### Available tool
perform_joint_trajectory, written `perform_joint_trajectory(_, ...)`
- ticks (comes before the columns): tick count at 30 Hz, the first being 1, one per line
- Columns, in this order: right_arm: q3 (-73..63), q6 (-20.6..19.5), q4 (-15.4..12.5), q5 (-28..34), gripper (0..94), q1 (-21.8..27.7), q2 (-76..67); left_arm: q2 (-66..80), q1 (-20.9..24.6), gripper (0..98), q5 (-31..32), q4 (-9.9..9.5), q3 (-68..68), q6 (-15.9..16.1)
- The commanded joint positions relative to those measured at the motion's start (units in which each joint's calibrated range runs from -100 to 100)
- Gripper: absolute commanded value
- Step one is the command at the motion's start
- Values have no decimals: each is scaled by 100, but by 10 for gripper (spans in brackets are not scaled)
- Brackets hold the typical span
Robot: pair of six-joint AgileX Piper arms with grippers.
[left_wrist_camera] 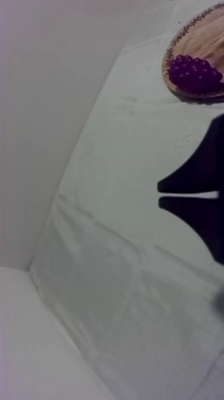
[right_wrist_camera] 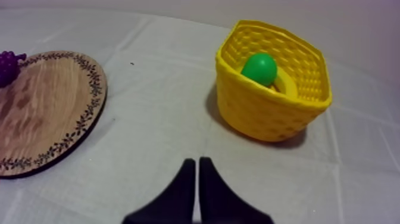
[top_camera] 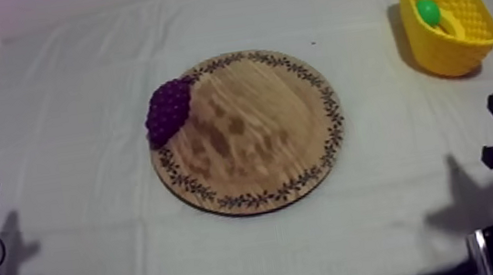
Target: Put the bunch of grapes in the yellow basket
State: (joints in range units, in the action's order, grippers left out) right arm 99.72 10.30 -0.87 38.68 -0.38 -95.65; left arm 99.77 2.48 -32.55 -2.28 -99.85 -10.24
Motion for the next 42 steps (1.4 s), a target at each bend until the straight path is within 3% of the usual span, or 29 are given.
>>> perform_joint_trajectory(1, -6, 365, -86, -110, 6, -315, -10, -3, 1, 0, -3, 1, -4, -4)
perform_joint_trajectory(16, -32, 615, -251, -33, 4, -340, 22, -3, 1, 0, -3, 1, -4, -4)
perform_joint_trajectory(21, -484, 497, -292, 27, 3, -359, 414, -3, 1, 0, -3, 1, -4, -3)
perform_joint_trajectory(27, -2062, 99, -335, 859, 3, -387, 1479, -3, 1, 0, -3, 1, -4, 0)
perform_joint_trajectory(36, -5162, -159, -541, 2511, 8, -458, 3851, -3, 1, 0, -3, 1, -4, -1)
perform_joint_trajectory(42, -6648, -467, -666, 3065, 45, -771, 5341, -3, 1, 0, -3, 1, -4, -1)
